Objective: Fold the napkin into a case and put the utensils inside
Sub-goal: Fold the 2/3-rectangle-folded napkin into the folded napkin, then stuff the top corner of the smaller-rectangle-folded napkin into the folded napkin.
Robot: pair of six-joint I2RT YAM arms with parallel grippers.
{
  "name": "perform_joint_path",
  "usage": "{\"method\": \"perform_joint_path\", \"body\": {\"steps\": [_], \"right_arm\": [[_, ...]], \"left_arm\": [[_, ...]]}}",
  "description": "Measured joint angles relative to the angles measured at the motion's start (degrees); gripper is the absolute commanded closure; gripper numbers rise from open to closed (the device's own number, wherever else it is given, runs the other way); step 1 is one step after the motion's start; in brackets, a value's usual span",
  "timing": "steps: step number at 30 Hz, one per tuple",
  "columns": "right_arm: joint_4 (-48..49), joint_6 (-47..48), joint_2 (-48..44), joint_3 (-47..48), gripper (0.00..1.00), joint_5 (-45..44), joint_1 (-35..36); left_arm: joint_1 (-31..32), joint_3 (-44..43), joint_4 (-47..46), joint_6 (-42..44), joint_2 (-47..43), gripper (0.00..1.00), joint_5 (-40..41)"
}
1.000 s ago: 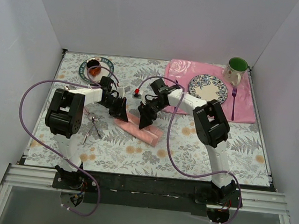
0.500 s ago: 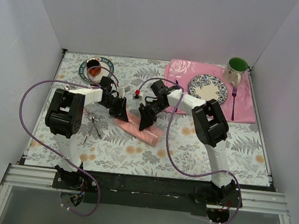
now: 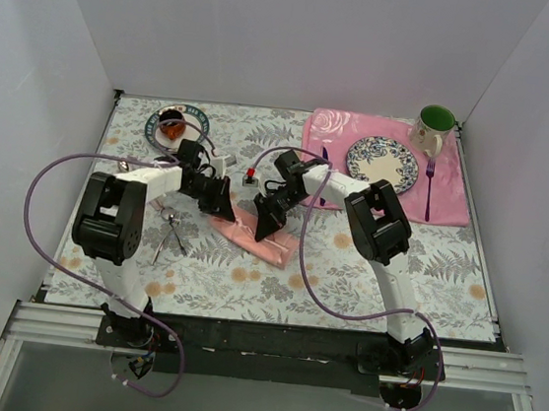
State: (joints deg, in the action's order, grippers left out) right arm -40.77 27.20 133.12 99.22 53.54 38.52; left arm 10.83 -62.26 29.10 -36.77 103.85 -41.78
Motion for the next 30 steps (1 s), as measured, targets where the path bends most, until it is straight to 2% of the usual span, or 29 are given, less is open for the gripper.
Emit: {"method": "perform_joint_path", "body": {"steps": [6,10,14,21,25,30], "right_arm": [[-0.31,0.13,0.13,0.02,0.99,0.85,-0.66],[-0.39,0.22,0.13,0.02,0.99,1.49,-0.81],[-0.55,0.20,0.13,0.11,0.99,2.40,-0.96],[-1.22,0.24,0.13,0.94,0.99,3.93,-1.01],[-1.62,0.66,0.13,1.44,0.99,4.52,-1.03],[-2.36,1.55,0.13,1.49,0.99,5.22,-1.05]], "left_arm": [[-0.55,4.50,-3.50,4.48,-8.79,0.58,-3.65],[-0.61,9.31,-5.35,13.88,-18.21,0.43,-6.54],[0.17,13.99,-6.23,28.33,-24.37,0.39,-8.68],[7.52,23.41,-9.51,51.17,-28.26,0.44,-7.91],[11.43,26.27,-14.21,56.98,-28.04,0.46,-5.57],[12.72,26.05,-18.91,59.54,-25.27,0.47,-3.45]]}}
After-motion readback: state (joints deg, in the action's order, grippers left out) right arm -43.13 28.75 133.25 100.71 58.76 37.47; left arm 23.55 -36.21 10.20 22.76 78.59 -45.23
